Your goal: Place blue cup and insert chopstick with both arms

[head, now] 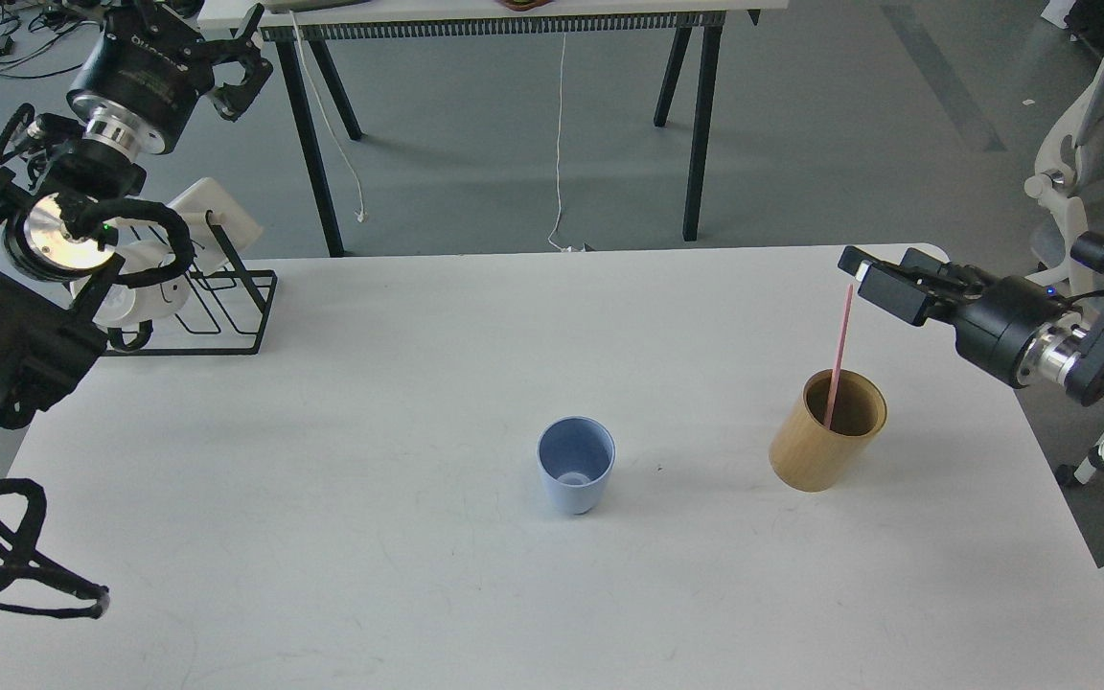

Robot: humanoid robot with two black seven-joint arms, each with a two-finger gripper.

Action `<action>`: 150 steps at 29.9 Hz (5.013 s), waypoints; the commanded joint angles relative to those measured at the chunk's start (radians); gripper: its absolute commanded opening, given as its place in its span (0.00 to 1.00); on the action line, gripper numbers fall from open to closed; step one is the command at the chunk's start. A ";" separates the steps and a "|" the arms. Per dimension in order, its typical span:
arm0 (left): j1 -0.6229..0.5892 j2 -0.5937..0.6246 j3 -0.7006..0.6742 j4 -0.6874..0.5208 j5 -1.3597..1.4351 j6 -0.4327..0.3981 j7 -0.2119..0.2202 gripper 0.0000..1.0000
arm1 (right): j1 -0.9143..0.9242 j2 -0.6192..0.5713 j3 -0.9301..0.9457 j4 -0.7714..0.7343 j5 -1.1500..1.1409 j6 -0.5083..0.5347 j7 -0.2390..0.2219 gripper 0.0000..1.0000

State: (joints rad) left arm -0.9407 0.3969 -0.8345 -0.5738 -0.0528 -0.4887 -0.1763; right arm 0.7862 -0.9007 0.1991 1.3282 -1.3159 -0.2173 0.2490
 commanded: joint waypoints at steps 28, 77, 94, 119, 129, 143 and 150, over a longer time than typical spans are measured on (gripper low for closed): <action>0.002 0.010 0.014 -0.001 0.002 0.000 -0.006 0.99 | -0.008 0.111 -0.101 -0.109 -0.143 -0.002 -0.010 0.24; -0.001 0.011 0.020 -0.005 0.008 0.000 0.005 0.99 | 0.168 0.078 0.221 0.134 -0.046 0.111 -0.053 0.01; 0.002 0.010 0.015 -0.005 0.008 0.000 -0.009 0.99 | 0.111 0.324 0.042 0.080 -0.109 0.110 -0.050 0.01; 0.000 0.011 0.017 -0.003 0.008 0.000 -0.009 0.99 | 0.090 0.485 -0.004 -0.044 -0.158 0.107 -0.048 0.08; 0.000 0.011 0.018 -0.001 0.008 0.000 -0.009 0.99 | 0.067 0.487 -0.026 -0.044 -0.158 0.104 -0.048 0.23; 0.000 0.014 0.017 -0.001 0.008 0.000 -0.009 0.99 | 0.084 0.465 0.133 -0.032 -0.138 0.101 -0.042 0.61; 0.000 0.008 0.017 0.003 0.008 0.000 -0.009 0.99 | 0.081 0.462 0.400 -0.043 -0.059 0.108 -0.036 0.95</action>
State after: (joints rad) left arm -0.9404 0.4095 -0.8177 -0.5725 -0.0452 -0.4887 -0.1857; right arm 0.8679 -0.4400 0.5163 1.2899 -1.4318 -0.1116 0.2095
